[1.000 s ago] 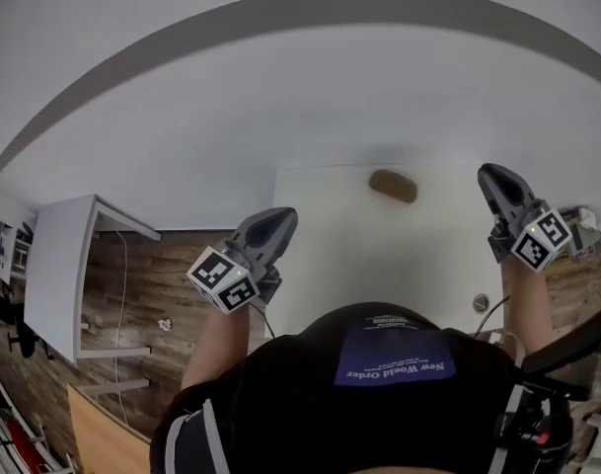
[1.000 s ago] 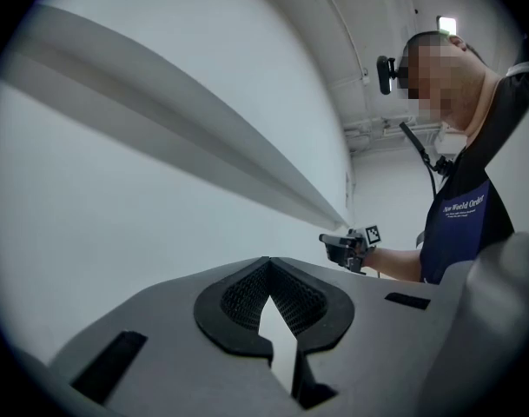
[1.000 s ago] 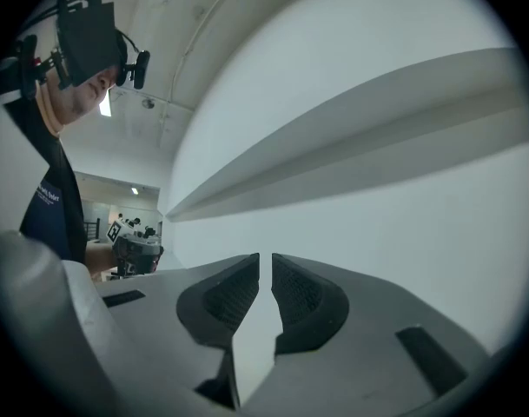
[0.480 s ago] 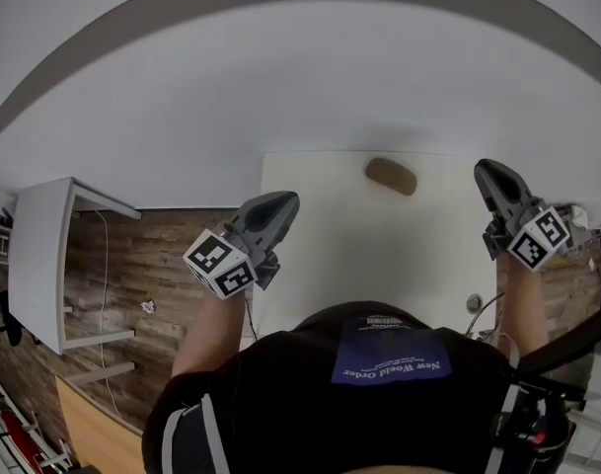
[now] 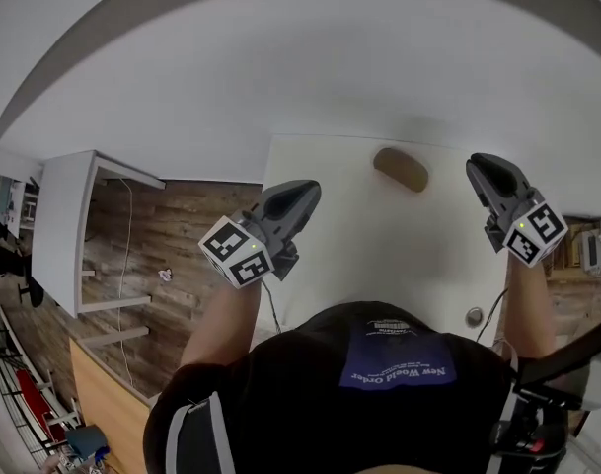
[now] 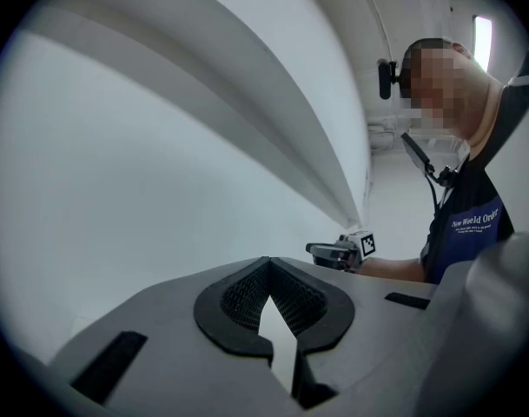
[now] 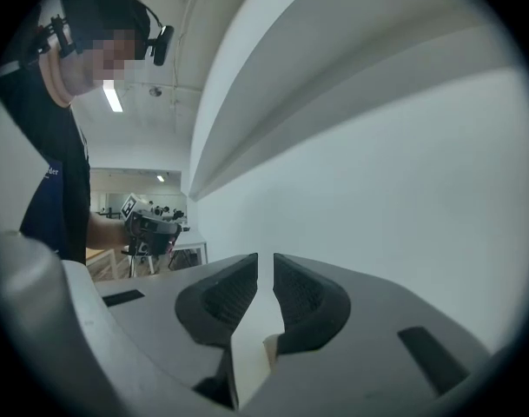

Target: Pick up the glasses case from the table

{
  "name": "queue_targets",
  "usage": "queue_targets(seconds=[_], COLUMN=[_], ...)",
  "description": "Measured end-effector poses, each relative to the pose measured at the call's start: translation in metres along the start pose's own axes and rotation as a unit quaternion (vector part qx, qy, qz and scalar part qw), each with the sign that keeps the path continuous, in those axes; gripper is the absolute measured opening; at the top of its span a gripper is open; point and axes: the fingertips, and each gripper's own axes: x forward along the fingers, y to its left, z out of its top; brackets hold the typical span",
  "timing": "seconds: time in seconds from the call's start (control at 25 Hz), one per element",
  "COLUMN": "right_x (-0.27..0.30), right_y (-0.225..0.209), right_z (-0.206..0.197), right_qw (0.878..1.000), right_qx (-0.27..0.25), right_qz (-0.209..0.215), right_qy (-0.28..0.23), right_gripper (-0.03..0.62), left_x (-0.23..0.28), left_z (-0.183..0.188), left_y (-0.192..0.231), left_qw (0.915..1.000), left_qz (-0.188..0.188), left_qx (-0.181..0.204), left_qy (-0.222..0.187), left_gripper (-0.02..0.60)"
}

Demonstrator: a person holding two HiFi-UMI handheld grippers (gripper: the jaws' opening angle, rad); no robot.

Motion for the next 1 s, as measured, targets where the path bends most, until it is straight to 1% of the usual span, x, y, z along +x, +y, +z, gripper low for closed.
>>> queue_targets(seconds=[0.24,0.4,0.56,0.68,0.8,1.0], right_x=[0.041,0.082,0.12,0.145,0.171,0.202], right_y=[0.001,-0.002,-0.002,-0.003,-0.005,-0.008], right_z=[-0.021,-0.049,-0.085,-0.117,-0.152,-0.202], right_qw=[0.998,0.996,0.991,0.983,0.971,0.95], right_qx=[-0.027,-0.04,-0.05,-0.071,-0.087,-0.101], right_qz=[0.021,0.033,0.051,0.07,0.089,0.111], right_qy=[0.043,0.073,0.111,0.156,0.205,0.275], right_gripper=[0.069,0.098,0.147,0.198,0.247,0.302], left_x=[0.032,0.05,0.062,0.073,0.085,0.105], left_z=[-0.016,-0.033,-0.049,-0.061,-0.071,-0.087], left_y=[0.024,0.053,0.078,0.092,0.109,0.131], left_qw=[0.9994,0.9984,0.9976,0.9972,0.9967,0.9962], left_qz=[-0.031,-0.045,-0.056,-0.059,-0.063,-0.068], left_qx=[-0.004,-0.009,0.001,-0.001,-0.005,-0.004], left_qy=[0.016,0.032,0.041,0.045,0.051,0.054], left_gripper=[-0.003,-0.003,-0.003,-0.003,-0.003,-0.003])
